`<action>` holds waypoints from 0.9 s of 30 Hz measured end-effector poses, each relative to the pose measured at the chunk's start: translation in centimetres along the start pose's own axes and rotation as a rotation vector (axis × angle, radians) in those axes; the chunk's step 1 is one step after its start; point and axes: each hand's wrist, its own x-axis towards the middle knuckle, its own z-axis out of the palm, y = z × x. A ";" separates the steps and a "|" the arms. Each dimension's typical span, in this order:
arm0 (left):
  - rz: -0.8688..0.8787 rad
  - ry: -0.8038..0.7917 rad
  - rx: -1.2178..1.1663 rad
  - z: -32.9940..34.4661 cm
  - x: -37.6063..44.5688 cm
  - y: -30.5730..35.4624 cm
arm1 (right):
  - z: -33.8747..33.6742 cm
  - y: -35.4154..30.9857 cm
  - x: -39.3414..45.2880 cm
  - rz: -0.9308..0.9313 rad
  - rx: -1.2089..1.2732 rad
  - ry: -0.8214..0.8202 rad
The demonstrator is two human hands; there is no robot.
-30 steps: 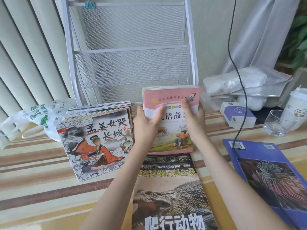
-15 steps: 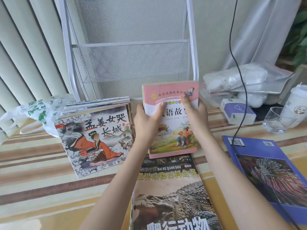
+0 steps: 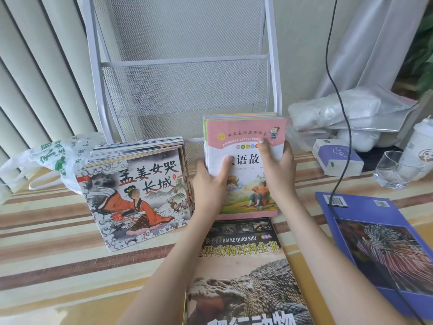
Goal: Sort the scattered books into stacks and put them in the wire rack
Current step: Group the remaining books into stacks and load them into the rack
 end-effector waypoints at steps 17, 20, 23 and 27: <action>0.019 -0.089 0.287 -1.2 -3.4 -0.2 | -3.9 1.5 -5.1 0.025 -0.386 0.055; 0.017 -0.219 0.407 -2.3 -5.0 -0.4 | -5.3 0.6 -7.5 0.225 -0.415 -0.179; 0.034 -0.349 0.545 -4.7 -7.4 -0.9 | -6.8 -0.2 -10.2 0.350 -0.420 -0.341; -0.069 -0.339 0.549 -7.7 -10.0 -1.8 | -8.3 -1.3 -13.1 0.476 -0.177 -0.318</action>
